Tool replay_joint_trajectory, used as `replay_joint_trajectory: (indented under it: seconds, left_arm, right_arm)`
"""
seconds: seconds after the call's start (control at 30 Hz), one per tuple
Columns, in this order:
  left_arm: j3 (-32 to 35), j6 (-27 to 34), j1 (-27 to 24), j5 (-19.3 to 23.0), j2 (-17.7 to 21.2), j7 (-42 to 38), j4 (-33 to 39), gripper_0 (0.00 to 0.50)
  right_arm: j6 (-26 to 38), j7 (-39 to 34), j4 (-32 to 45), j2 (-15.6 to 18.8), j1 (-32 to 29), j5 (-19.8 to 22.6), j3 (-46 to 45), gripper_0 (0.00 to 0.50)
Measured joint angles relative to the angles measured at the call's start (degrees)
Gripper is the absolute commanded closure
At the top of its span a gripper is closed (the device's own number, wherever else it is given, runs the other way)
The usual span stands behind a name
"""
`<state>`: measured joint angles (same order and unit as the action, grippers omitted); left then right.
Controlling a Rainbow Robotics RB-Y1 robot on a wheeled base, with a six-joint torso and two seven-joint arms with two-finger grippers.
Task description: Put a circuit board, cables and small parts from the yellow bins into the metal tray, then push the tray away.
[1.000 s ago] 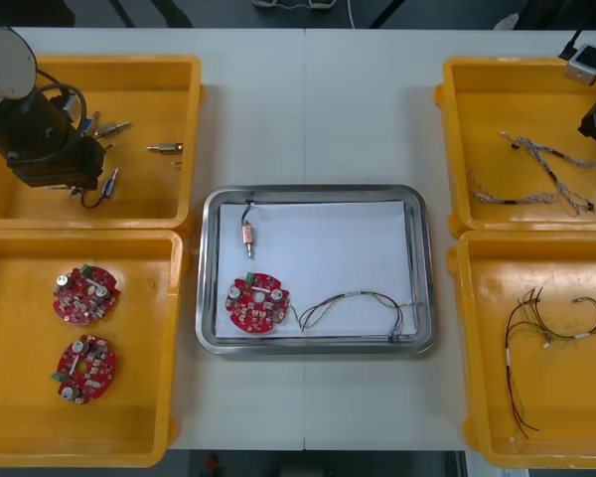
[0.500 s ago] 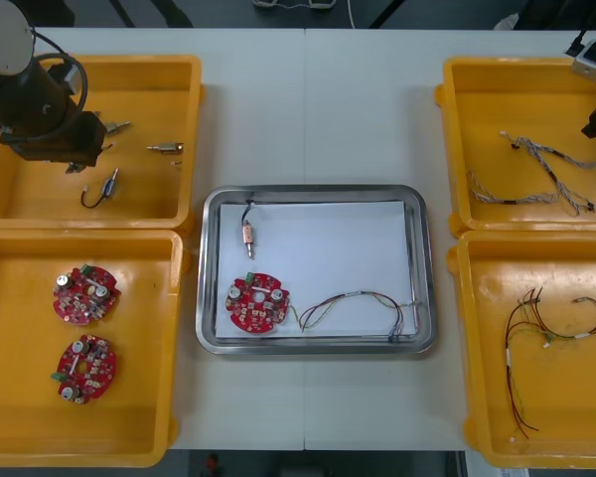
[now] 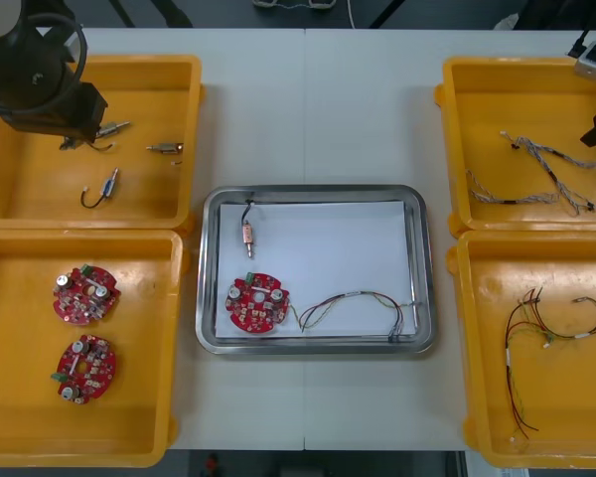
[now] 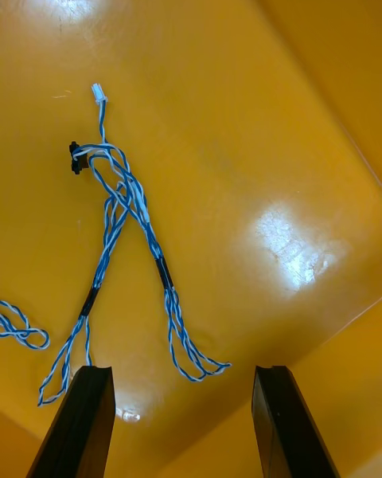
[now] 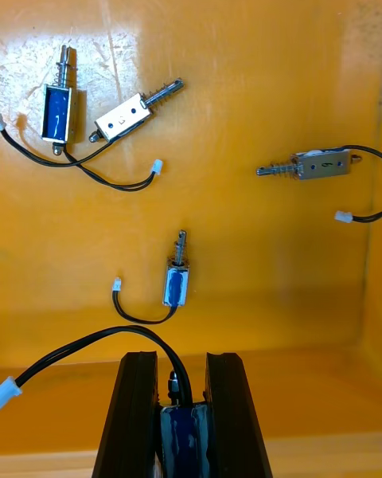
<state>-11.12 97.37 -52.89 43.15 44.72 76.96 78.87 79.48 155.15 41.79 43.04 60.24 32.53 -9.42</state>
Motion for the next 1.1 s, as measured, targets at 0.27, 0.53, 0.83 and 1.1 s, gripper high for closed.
replay_joint_trajectory:
  seconds: [0.27,0.53,0.83,1.1]
  left_arm:
    - [1.09,2.76,0.00,-0.96,-1.13,-4.94,5.29,0.499]
    - [1.10,7.31,0.00,-4.06,-4.44,-15.97,8.23,0.497]
    - [1.11,10.34,0.00,-8.49,-9.39,-15.97,10.18,0.499]
    - [1.11,11.17,0.00,-8.84,-11.60,-15.98,11.45,0.498]
  right_arm:
    - [0.58,0.00,1.12,0.00,-0.02,-0.69,-0.60,0.000]
    - [-1.63,0.00,1.12,0.00,-0.04,-1.62,-0.15,0.000]
    - [-4.80,0.00,0.82,0.01,-0.12,-1.74,4.08,0.000]
    - [-6.70,0.00,-1.38,0.02,-0.13,-1.74,4.08,0.000]
